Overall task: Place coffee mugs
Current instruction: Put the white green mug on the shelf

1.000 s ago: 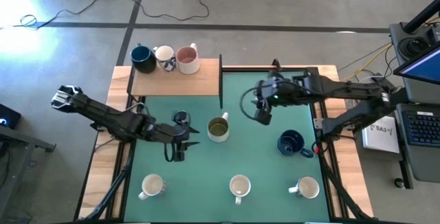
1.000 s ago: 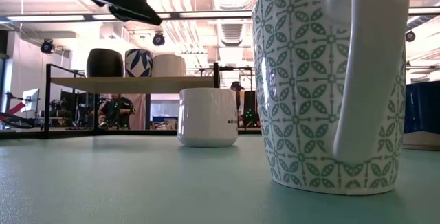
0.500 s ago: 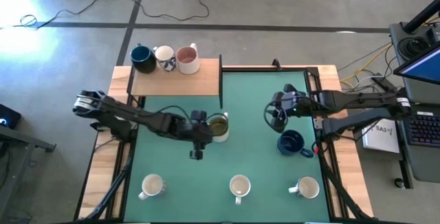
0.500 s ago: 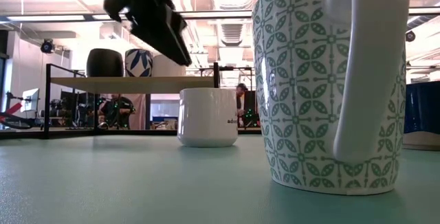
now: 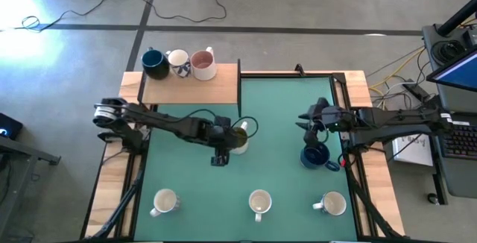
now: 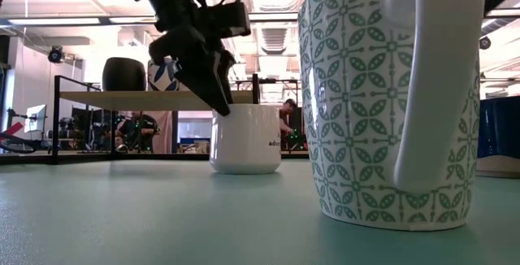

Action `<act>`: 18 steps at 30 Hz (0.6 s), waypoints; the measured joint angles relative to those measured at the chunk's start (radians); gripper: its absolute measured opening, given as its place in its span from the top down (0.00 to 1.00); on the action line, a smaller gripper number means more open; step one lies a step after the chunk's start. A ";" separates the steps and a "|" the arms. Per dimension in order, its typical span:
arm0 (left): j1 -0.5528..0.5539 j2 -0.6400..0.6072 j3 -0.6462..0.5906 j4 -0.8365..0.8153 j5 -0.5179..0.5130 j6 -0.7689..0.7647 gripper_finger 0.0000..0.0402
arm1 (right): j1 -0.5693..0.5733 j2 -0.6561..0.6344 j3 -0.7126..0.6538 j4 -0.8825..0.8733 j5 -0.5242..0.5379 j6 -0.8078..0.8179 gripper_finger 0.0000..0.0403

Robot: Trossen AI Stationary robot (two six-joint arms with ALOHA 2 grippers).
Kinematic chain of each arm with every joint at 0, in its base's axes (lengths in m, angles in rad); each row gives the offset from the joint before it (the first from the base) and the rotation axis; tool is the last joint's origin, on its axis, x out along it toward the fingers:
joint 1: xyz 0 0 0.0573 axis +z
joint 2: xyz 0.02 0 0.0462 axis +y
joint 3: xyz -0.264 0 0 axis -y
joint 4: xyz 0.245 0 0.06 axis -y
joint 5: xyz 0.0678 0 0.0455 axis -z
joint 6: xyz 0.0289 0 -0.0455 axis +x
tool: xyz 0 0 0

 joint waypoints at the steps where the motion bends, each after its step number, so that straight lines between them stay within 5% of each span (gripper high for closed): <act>1: 0.000 0.005 -0.001 0.000 0.014 0.007 0.65 | 0.000 -0.015 -0.027 0.018 0.000 -0.001 0.66; 9: 0.008 0.019 -0.001 0.003 0.041 0.043 0.72 | 0.000 -0.070 -0.161 0.038 0.000 0.033 0.66; 18: 0.019 0.041 -0.001 0.000 0.107 0.031 0.97 | 0.000 -0.055 -0.187 0.039 0.000 0.033 0.66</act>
